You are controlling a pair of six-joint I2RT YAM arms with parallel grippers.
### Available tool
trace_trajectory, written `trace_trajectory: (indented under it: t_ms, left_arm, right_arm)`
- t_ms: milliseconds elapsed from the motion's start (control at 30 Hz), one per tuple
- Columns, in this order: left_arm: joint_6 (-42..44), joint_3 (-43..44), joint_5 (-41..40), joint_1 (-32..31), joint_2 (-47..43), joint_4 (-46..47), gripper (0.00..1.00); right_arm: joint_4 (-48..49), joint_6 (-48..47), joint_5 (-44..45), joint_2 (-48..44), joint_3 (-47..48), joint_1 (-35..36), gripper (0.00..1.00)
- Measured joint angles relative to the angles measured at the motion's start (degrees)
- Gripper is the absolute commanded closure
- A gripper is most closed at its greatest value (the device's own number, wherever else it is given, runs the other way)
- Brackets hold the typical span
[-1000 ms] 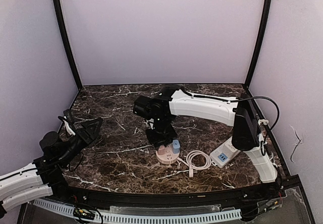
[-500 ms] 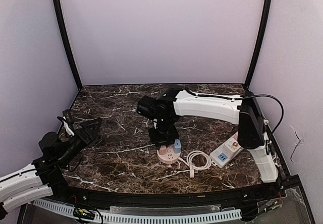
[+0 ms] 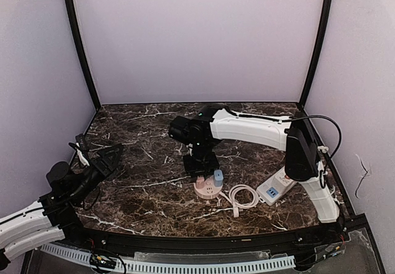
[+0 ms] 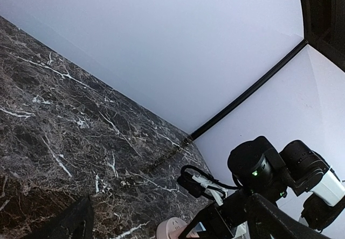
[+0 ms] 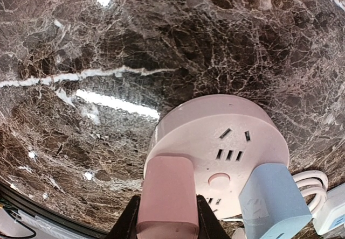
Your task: Insert the plug
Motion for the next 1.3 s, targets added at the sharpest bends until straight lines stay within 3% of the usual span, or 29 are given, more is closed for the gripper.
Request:
trace_trajectory:
  t_ms: [433, 833, 1300]
  left_arm:
    - [-0.04, 0.00, 0.00, -0.02, -0.04, 0.00, 0.01]
    - [-0.28, 0.00, -0.02, -0.02, -0.04, -0.04, 0.02]
    - [-0.33, 0.00, -0.02, -0.02, -0.07, -0.26, 0.01]
  right_arm:
    - [0.59, -0.42, 0.52, -0.20, -0.70, 0.24, 1.00]
    - [7.48, 0.26, 2.19, -3.45, -8.44, 1.03, 1.00]
    - [2.14, -1.36, 3.72, 1.57, -1.46, 1.53, 1.00]
